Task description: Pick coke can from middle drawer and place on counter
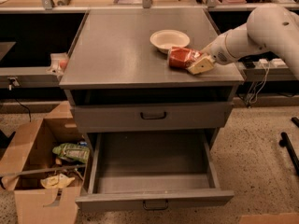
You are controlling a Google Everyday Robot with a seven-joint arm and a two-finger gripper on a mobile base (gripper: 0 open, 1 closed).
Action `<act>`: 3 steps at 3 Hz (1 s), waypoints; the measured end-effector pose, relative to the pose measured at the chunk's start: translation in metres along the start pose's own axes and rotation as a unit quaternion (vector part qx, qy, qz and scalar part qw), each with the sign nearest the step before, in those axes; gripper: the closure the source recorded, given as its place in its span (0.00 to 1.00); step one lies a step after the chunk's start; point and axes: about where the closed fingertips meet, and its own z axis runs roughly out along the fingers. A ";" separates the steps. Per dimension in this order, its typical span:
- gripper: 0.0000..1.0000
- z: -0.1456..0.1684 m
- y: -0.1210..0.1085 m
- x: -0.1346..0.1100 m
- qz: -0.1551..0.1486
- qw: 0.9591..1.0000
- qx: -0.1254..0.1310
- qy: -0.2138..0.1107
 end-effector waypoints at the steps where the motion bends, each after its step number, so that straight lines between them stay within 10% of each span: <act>1: 1.00 -0.001 -0.017 -0.008 0.006 1.000 0.008 -0.015; 3: 0.50 -0.006 -0.025 -0.014 0.006 1.000 0.016 -0.021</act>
Offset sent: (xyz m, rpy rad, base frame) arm 0.0117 -0.0039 0.0088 0.0194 -0.0187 -0.0074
